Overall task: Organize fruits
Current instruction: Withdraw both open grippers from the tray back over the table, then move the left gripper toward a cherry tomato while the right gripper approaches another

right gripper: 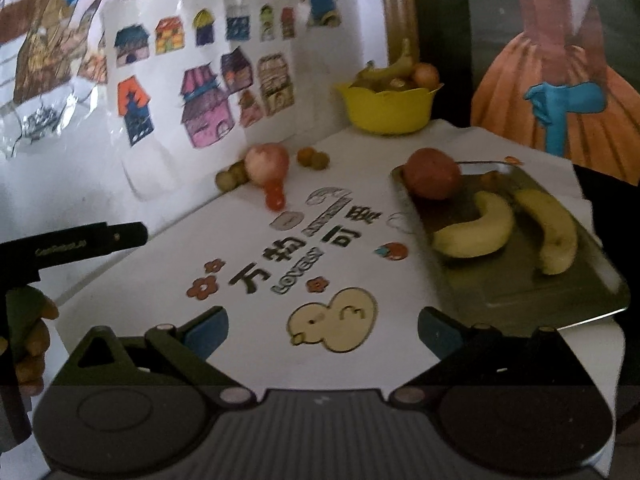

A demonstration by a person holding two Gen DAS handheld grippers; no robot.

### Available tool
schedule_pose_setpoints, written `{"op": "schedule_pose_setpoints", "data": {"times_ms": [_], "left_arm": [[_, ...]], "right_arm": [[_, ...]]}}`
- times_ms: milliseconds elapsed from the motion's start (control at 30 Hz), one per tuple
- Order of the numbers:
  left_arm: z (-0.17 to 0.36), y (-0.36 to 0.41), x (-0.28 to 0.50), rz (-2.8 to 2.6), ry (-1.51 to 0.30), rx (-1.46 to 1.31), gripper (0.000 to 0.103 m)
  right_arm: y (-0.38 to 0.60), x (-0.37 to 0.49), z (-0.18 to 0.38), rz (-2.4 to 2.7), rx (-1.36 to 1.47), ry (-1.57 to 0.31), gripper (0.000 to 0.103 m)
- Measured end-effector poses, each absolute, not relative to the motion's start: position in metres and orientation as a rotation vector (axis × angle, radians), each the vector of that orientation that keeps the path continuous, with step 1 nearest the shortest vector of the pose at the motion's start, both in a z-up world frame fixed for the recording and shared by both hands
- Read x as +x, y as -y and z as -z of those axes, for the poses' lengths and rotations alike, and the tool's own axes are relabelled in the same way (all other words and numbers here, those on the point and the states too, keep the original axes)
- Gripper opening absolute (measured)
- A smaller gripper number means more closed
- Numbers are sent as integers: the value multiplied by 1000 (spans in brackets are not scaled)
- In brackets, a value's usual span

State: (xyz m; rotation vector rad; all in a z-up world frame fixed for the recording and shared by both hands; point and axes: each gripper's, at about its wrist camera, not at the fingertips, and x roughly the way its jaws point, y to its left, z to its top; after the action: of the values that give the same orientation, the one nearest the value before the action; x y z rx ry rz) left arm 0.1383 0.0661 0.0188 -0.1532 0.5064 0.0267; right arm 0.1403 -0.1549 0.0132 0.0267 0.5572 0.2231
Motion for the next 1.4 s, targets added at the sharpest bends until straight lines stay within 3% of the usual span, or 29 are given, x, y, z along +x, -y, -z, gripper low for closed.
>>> {"op": "schedule_pose_setpoints", "data": {"times_ms": [1400], "left_arm": [[-21, 9, 282, 107, -562, 16, 102]], "right_arm": [[134, 252, 1, -321, -180, -517, 103]]}}
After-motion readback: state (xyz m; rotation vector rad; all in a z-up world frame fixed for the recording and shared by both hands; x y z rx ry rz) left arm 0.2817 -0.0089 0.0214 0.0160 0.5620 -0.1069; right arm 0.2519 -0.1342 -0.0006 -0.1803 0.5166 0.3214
